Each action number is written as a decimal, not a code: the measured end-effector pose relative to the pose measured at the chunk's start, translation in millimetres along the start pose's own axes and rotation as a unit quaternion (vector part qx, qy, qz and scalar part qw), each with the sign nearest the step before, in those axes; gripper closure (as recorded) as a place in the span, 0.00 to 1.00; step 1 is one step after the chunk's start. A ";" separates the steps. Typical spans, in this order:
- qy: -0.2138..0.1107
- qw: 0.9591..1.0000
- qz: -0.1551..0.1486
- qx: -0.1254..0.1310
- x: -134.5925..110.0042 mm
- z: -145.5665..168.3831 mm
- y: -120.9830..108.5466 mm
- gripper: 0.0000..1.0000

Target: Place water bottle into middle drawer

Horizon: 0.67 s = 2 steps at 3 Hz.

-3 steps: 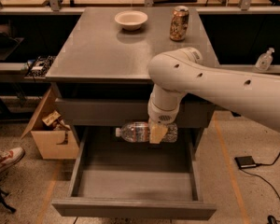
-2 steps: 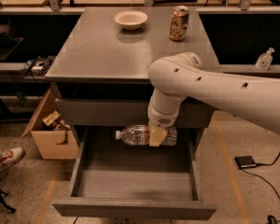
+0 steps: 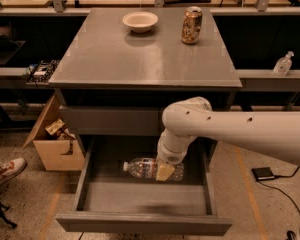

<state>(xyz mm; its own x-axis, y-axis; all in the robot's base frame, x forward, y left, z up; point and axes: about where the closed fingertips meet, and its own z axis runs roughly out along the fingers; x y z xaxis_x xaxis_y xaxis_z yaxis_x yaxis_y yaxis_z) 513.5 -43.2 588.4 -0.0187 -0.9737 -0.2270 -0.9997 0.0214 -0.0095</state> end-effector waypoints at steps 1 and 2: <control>-0.038 0.999 0.016 0.011 -1.2 54.9 11.2 1.00; -0.076 0.997 0.026 0.014 -12.3 101.9 11.9 1.00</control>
Offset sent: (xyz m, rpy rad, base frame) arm -0.0088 0.0596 -0.1477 0.2460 -0.0212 -0.0827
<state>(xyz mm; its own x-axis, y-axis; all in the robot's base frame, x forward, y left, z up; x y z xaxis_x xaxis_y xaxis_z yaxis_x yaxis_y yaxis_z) 503.3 -7.8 491.9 -0.0656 -0.9255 -0.3731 -0.9967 0.0788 -0.0203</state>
